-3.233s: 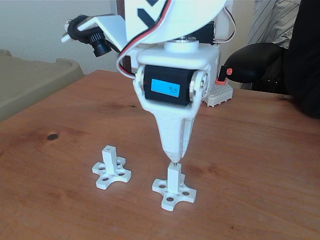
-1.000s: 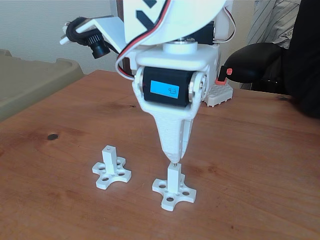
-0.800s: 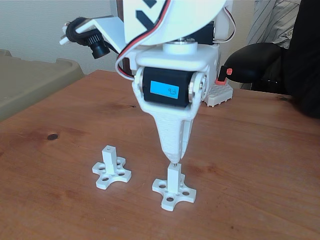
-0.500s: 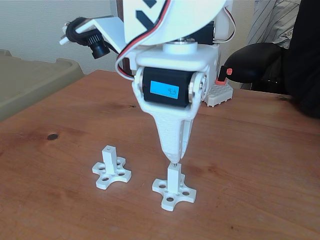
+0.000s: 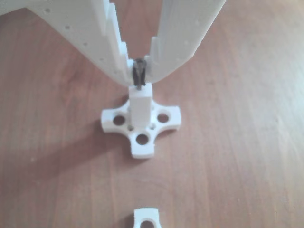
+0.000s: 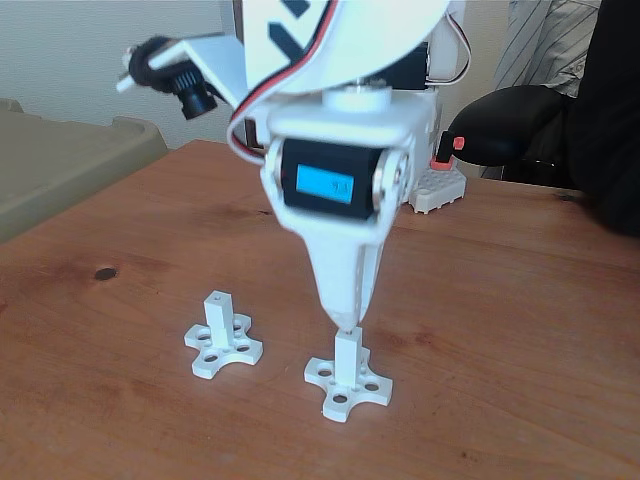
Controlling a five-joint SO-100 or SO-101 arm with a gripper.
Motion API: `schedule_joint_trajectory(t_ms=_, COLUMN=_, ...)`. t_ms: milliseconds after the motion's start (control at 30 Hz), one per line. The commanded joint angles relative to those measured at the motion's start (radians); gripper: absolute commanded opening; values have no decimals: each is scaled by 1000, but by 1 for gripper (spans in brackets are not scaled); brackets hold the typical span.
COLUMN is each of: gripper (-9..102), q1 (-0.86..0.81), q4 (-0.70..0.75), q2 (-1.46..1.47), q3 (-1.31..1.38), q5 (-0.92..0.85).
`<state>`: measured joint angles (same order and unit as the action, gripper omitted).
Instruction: Grab the screw and set it in the hole.
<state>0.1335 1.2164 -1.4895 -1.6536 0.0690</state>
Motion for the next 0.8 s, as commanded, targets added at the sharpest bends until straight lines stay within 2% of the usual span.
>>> schedule_joint_trajectory(t_ms=0, gripper=-4, q1=-12, q4=-21, q2=-17, q3=54, q5=-14)
schedule_joint_trajectory(t_ms=367, gripper=-4, q1=-3, q4=-3, q2=-26, q3=48, q5=-20)
schedule_joint_trajectory(t_ms=767, gripper=9, q1=5, q4=41, q2=-31, q3=48, q5=-11)
